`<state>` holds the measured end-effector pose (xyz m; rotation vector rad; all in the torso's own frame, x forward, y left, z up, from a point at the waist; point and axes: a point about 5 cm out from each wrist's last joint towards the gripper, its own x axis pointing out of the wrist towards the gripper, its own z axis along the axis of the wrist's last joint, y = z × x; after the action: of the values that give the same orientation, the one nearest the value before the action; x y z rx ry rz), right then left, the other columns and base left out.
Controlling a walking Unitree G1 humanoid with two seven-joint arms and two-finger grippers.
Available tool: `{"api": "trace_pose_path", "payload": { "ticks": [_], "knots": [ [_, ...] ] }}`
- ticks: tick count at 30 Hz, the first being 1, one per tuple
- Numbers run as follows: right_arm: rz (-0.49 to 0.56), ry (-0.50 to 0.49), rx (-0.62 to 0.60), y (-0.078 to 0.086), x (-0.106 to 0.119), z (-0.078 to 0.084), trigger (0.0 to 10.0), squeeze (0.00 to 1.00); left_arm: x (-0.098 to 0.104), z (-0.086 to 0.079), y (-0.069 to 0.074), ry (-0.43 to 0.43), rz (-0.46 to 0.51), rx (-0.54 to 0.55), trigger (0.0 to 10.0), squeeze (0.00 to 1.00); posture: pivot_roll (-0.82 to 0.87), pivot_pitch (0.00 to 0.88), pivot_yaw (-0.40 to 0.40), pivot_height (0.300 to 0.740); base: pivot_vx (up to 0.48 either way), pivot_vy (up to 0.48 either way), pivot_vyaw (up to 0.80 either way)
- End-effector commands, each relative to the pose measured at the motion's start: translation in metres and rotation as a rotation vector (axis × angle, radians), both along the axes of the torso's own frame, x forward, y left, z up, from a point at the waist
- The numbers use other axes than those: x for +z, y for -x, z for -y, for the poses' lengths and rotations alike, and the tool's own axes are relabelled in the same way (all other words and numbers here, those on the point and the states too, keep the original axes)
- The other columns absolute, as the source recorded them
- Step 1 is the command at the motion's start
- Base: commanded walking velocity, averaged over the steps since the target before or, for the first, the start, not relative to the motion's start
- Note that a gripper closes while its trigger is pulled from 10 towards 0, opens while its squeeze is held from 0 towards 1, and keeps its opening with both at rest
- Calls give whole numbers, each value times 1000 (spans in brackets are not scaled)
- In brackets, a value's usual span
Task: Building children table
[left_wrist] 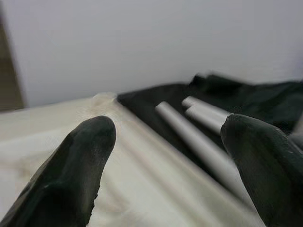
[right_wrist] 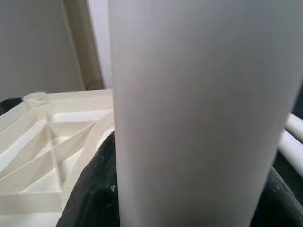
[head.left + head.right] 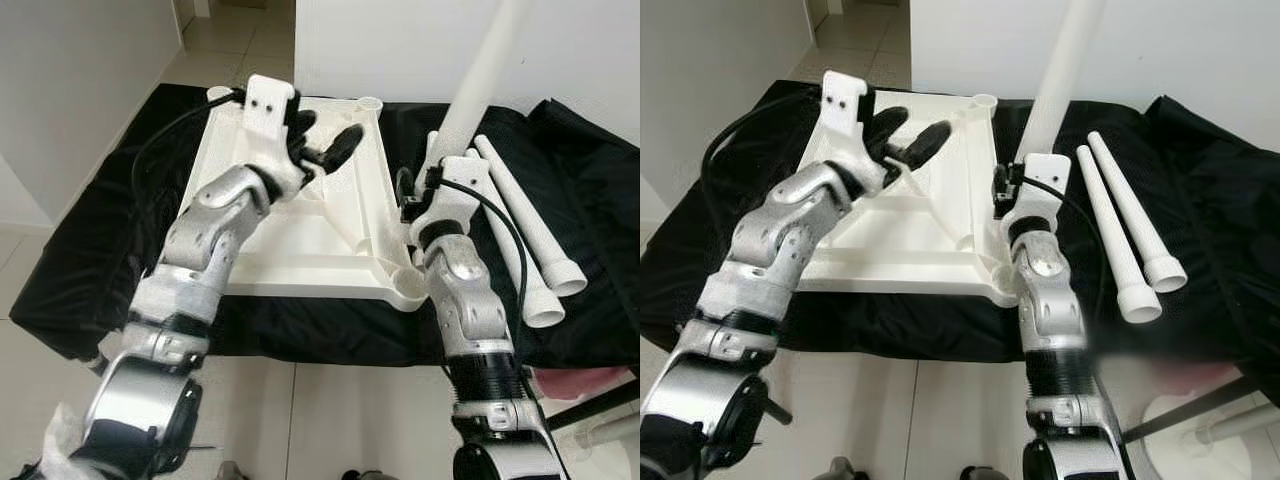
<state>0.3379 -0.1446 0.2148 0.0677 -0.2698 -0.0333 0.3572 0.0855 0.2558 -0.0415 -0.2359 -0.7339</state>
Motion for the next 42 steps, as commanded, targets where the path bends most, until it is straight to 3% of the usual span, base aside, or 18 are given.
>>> {"api": "trace_pose_path", "payload": {
  "ticks": [1,6,8,13,16,28,33,39,40,42],
  "knots": [
    [31,-25,-17,4,3,5,10000,0,-13,-1,2,-50,-15,-26,10000,0,-85,70,44,740,0,0,0],
    [46,-38,-45,11,-2,9,10000,0,-39,-11,11,-112,-63,-54,10000,0,-60,77,53,740,0,0,0],
    [36,-26,-43,14,-7,9,10000,0,-57,-18,15,-176,-88,-41,10000,0,-54,84,52,740,0,0,0],
    [42,-5,-35,19,-9,10,10000,0,-74,-29,24,-208,-126,-51,10000,0,-48,95,50,740,0,0,0],
    [44,-4,-35,20,-9,10,10000,0,-76,-30,25,-214,-129,-54,10000,0,-48,95,50,740,0,0,0],
    [43,41,33,28,-22,3,10000,0,-77,-36,55,-175,-133,-229,10000,0,-33,115,54,740,0,0,0],
    [10,58,60,27,-29,2,10000,0,-82,-37,57,-181,-123,-193,10000,0,-24,116,50,740,0,0,0],
    [22,61,105,26,-26,-1,10000,0,-89,-28,73,-151,-125,-217,10000,0,-30,120,54,740,0,0,0],
    [14,61,114,26,-28,-2,10000,0,-93,-25,80,-186,-128,-250,10000,0,-27,122,51,740,0,0,0],
    [14,61,114,26,-28,-2,10000,0,-93,-25,80,-186,-128,-250,10000,0,-27,122,51,740,0,0,0]
  ]
}}
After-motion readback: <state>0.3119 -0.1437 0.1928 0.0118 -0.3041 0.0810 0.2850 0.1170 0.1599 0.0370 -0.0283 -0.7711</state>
